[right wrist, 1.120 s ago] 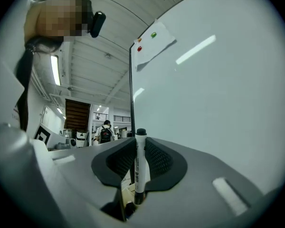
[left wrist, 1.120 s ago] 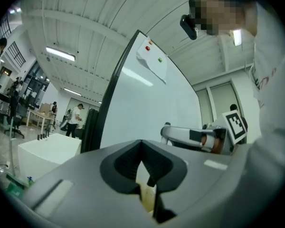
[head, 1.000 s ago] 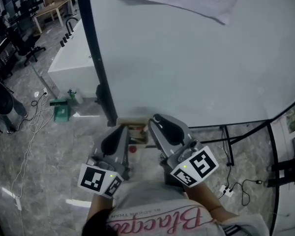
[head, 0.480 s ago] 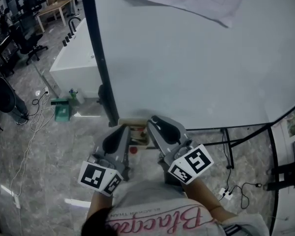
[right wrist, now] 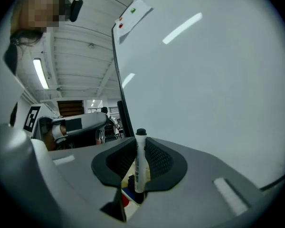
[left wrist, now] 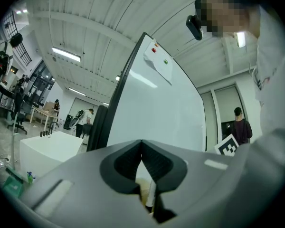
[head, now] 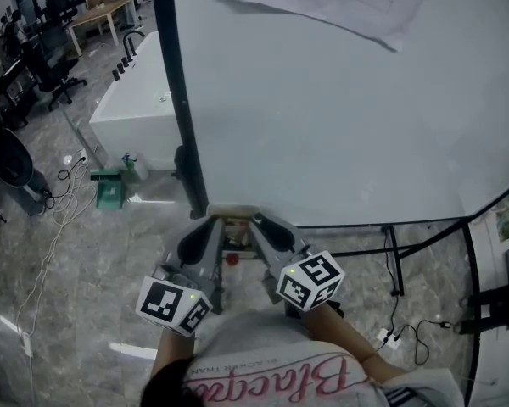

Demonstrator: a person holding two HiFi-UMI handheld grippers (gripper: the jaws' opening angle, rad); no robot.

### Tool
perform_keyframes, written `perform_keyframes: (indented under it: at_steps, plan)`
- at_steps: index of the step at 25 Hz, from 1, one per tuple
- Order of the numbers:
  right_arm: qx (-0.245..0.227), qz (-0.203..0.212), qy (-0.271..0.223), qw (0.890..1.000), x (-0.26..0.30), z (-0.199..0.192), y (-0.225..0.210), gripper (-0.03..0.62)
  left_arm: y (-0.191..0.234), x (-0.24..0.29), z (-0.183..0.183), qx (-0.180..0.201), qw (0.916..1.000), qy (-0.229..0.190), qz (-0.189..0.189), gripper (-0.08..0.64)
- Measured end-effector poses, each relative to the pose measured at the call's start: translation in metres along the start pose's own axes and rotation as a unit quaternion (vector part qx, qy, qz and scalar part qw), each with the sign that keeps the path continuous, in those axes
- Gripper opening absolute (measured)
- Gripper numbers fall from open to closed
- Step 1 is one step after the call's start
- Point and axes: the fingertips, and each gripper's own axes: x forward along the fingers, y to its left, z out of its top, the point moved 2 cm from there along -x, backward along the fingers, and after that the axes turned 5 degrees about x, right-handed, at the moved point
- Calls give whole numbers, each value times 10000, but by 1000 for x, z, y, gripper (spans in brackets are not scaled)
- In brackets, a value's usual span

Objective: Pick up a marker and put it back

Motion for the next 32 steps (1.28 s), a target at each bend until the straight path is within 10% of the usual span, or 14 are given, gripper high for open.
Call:
perform_keyframes:
  at_steps: [13,20,29,32]
  plan:
    - [49,-622,494,9968,-1,-16,-30,131,0,-4,-9,-81,9999,68,38,-2]
    - [1,-554,-23,9985,-21,23,-29,183,6,-3,-15,-110,9998,116,95,-2]
    - [-1122,-591,-618,9900,-59,80,-3,186,6,0,-5,-110,9999,-25,-6,-2]
    - [-1213,-725,-668,9877,-71,83,-2,96,3,1,-3,-114,9999,-73,-56,-2]
